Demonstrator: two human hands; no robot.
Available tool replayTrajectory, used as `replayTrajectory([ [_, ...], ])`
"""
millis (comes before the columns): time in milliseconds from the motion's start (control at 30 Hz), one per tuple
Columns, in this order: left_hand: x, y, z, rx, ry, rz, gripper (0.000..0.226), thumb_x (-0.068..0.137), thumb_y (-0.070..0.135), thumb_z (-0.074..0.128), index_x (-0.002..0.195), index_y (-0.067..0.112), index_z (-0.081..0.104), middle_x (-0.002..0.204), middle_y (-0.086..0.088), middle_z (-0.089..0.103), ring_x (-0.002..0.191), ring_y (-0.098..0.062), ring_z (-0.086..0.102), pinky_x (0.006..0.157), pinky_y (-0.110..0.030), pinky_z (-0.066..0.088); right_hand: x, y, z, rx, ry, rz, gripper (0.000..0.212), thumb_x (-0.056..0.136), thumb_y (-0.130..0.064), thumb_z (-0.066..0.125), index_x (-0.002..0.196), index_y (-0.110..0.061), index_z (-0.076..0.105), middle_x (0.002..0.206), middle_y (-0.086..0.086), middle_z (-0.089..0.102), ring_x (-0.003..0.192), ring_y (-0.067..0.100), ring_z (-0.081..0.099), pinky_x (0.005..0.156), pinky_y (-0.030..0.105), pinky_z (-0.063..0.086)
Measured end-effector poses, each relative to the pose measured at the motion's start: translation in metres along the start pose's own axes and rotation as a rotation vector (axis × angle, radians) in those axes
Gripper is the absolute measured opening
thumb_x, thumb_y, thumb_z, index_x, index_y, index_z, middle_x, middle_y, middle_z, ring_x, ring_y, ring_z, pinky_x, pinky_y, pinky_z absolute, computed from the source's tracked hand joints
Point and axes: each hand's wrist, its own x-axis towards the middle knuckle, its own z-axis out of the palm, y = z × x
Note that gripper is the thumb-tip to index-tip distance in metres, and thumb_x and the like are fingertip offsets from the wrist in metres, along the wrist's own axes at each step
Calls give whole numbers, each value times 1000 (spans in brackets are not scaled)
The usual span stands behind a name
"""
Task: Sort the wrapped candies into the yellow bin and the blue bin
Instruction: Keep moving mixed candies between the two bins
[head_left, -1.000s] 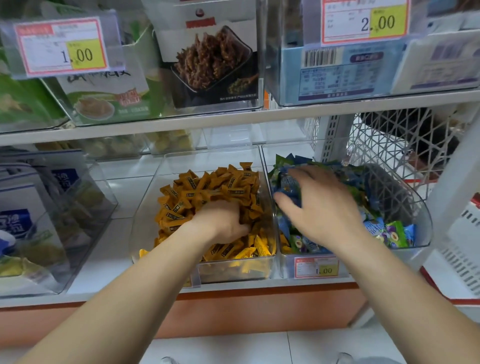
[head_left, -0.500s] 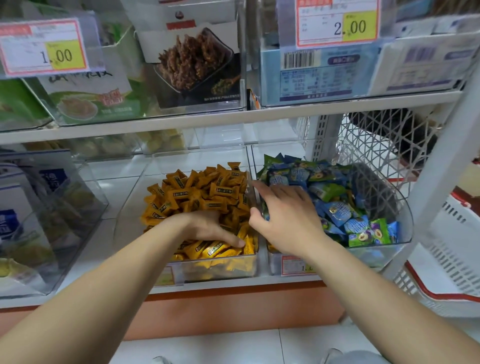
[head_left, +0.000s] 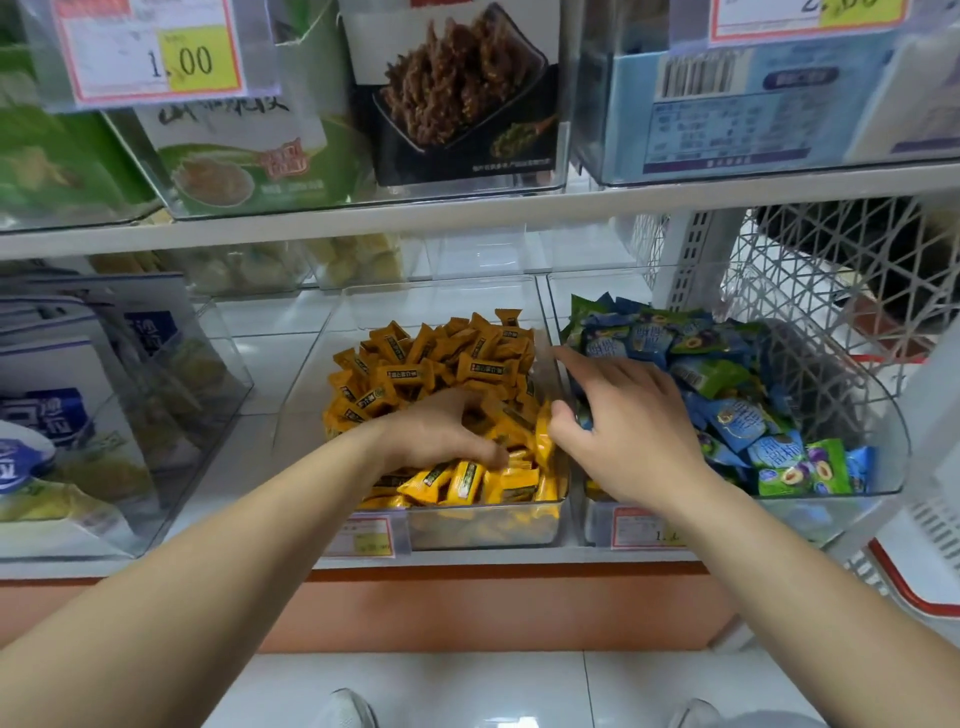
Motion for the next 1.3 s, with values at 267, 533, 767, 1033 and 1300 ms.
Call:
replayTrajectory([
  [267, -10, -15, -20, -302, 330, -4, 51, 77, 38, 82, 122, 38, 58, 115, 5, 63, 105, -13, 61, 86, -24, 46, 0, -1, -2, 14, -2, 12, 62, 86, -53, 34, 146, -37, 37, 126, -6, 62, 123, 20, 48, 107, 41, 31],
  [533, -20, 3, -26, 104, 210, 38, 58, 75, 51, 79, 126, 34, 60, 112, 23, 55, 105, -3, 54, 73, -12, 37, 0, -4, -4, -4, -13, 18, 63, 86, -53, 32, 147, -37, 37, 127, -6, 62, 124, 20, 48, 108, 42, 31],
  [767, 14, 37, -33, 403, 468, 124, 34, 88, 45, 64, 120, 32, 63, 115, 9, 63, 105, -15, 59, 76, -25, 43, 3, -10, -1, 62, 44, 87, 61, 80, -48, 49, 140, -35, 45, 124, -3, 64, 122, 24, 50, 106, 41, 32],
  [1033, 105, 45, -41, 401, 361, 106, 62, 85, 43, 68, 140, 21, 47, 135, 0, 58, 121, -21, 54, 96, -37, 47, 4, -7, 8, 23, 81, 47, 69, 80, -46, 37, 148, -31, 41, 122, -4, 67, 125, 21, 44, 105, 37, 19],
  [1300, 119, 30, -34, 829, 129, 2, 64, 83, 72, 41, 136, 37, 51, 137, -4, 43, 119, -29, 50, 89, -44, 41, 3, -8, 11, -19, 121, 34, 68, 80, -45, 35, 144, -27, 47, 114, -3, 70, 119, 22, 46, 102, 37, 20],
])
